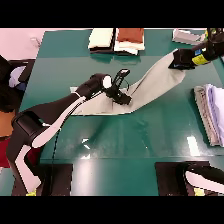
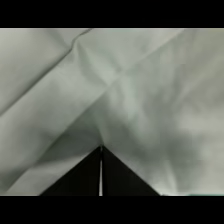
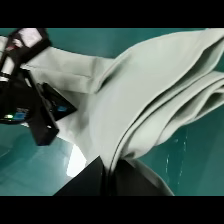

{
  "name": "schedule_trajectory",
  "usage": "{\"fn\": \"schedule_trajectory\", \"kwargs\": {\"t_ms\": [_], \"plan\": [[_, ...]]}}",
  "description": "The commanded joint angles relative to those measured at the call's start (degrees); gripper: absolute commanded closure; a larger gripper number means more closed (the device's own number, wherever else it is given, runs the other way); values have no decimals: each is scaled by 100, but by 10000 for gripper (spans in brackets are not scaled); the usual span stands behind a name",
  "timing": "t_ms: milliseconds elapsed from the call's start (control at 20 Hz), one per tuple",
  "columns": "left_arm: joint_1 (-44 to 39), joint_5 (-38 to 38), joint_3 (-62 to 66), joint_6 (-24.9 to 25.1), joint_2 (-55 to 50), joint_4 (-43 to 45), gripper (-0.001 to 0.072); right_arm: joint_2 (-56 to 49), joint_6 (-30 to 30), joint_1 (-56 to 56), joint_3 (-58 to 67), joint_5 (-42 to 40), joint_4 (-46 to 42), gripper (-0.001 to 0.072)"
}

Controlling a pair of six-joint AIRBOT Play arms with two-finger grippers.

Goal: Fold the shirts.

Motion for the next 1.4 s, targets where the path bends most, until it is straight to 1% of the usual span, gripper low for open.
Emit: {"fn": "schedule_trajectory", "kwargs": {"t_ms": [0,100,200,300,400,500,600,750,850,900,950,1000,1150,1250,1350], "plan": [[-46,-42,52,-55,-83,-59,682,-240,179,420,474,103,7,695],[55,-214,94,-70,-57,68,682,-417,267,608,656,98,2,695],[286,-387,144,-221,111,223,682,-592,304,793,826,76,9,695],[684,-459,146,-208,522,503,682,-741,328,1047,925,-52,13,695],[1154,-651,149,-201,1040,975,682,-911,337,1303,935,-376,345,695],[1665,-960,146,-155,1580,1456,681,-1191,334,1589,935,-841,855,695],[2151,-1257,146,-136,2098,1836,681,-1578,310,1971,935,-1362,1182,695],[2758,-1488,146,111,2761,1991,681,-2306,175,2647,935,-2312,1447,693],[3012,-1545,146,122,3110,2002,681,-2789,-76,3027,935,-3235,1572,688],[3082,-1550,146,133,3252,2017,681,-3036,-380,3193,935,-3746,1810,616],[3086,-1552,149,138,3357,2024,681,-3244,-710,3307,942,-4131,2199,441],[3086,-1554,146,140,3440,2068,681,-3368,-833,3355,942,-4284,2452,418],[3086,-1696,151,144,3554,2065,681,-3235,-793,3158,839,-3919,2291,418],[3071,-1810,151,138,3571,2037,682,-2833,-743,2839,479,-3589,1834,418],[2933,-1840,122,140,3569,2022,682,-2350,-522,2435,-116,-3200,1209,418]]}}
